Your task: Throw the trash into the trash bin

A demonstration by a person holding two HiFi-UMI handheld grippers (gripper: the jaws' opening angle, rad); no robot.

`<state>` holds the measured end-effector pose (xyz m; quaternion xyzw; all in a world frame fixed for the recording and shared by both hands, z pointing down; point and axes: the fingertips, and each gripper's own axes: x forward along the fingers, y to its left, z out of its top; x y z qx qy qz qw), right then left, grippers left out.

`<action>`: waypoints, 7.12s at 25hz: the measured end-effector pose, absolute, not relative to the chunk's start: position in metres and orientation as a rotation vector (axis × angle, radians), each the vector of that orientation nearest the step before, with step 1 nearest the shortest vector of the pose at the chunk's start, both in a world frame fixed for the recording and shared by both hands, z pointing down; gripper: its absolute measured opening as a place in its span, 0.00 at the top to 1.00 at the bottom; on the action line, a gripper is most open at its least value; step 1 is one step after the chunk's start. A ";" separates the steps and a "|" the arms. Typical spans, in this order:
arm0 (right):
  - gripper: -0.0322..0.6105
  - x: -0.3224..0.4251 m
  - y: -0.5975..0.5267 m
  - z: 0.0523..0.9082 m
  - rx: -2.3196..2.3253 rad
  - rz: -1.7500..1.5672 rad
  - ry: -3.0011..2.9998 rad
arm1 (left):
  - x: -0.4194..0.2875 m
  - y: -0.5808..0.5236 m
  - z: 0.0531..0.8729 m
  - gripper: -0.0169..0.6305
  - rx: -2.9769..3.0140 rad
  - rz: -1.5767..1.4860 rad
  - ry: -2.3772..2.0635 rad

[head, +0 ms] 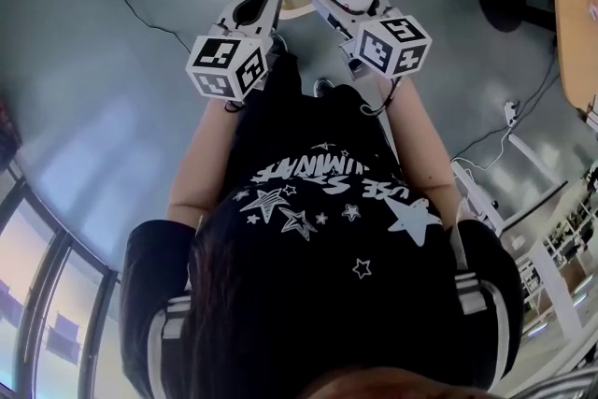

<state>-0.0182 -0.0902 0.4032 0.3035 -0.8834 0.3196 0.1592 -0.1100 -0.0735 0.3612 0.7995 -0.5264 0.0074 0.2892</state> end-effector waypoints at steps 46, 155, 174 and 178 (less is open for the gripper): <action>0.45 -0.053 -0.154 0.632 0.686 1.070 -2.253 | -0.116 -0.145 0.578 0.96 1.864 0.227 -1.423; 0.94 -0.040 -0.119 0.459 0.912 0.956 -2.362 | -0.125 -0.103 0.436 0.96 1.981 0.259 -1.394; 0.94 0.055 -0.080 0.422 0.778 0.897 -2.508 | -0.049 -0.055 0.391 0.96 1.976 0.165 -1.621; 0.94 0.074 -0.057 0.413 0.721 0.877 -2.545 | -0.025 -0.032 0.382 0.96 1.974 0.139 -1.664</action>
